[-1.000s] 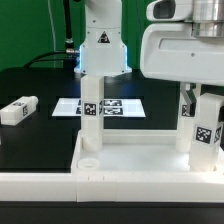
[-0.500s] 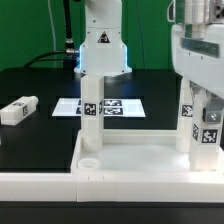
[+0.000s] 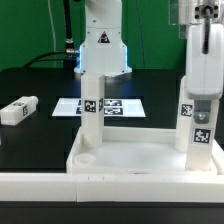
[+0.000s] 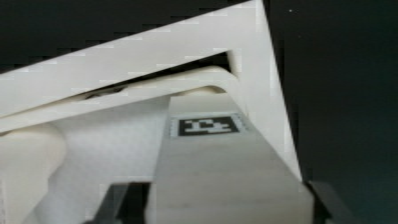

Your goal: Assemble desk

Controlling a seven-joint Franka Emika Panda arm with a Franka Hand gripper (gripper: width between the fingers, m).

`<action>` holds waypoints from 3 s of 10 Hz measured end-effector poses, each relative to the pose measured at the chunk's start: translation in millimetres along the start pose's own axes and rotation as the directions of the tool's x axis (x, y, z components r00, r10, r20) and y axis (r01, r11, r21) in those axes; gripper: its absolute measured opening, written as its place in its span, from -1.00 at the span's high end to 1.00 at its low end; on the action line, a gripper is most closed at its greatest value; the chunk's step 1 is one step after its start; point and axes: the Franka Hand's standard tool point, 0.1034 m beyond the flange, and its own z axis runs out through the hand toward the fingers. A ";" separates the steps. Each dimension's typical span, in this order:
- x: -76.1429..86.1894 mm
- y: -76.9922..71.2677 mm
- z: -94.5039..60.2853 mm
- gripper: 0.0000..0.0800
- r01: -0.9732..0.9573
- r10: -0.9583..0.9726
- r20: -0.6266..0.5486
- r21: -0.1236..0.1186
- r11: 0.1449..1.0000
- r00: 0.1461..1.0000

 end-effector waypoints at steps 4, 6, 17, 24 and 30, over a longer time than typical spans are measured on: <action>2.1 -0.5 -0.3 -0.38 -0.005 0.005 -0.013 0.001 1.000 1.000; 1.3 -5.3 -19.2 -0.55 0.058 -0.059 0.008 0.026 0.998 0.998; 33.2 9.7 -57.9 -0.62 0.208 -0.213 0.041 0.094 0.974 0.976; 78.4 20.6 -71.5 -0.62 0.633 -0.637 0.004 0.099 0.768 0.771; 142.9 55.4 -70.8 -0.62 0.962 -0.964 -0.029 0.080 0.262 0.265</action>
Offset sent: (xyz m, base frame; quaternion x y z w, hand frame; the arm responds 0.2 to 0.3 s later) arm 0.0000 0.0000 0.0000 0.0000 0.0000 0.0000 1.0000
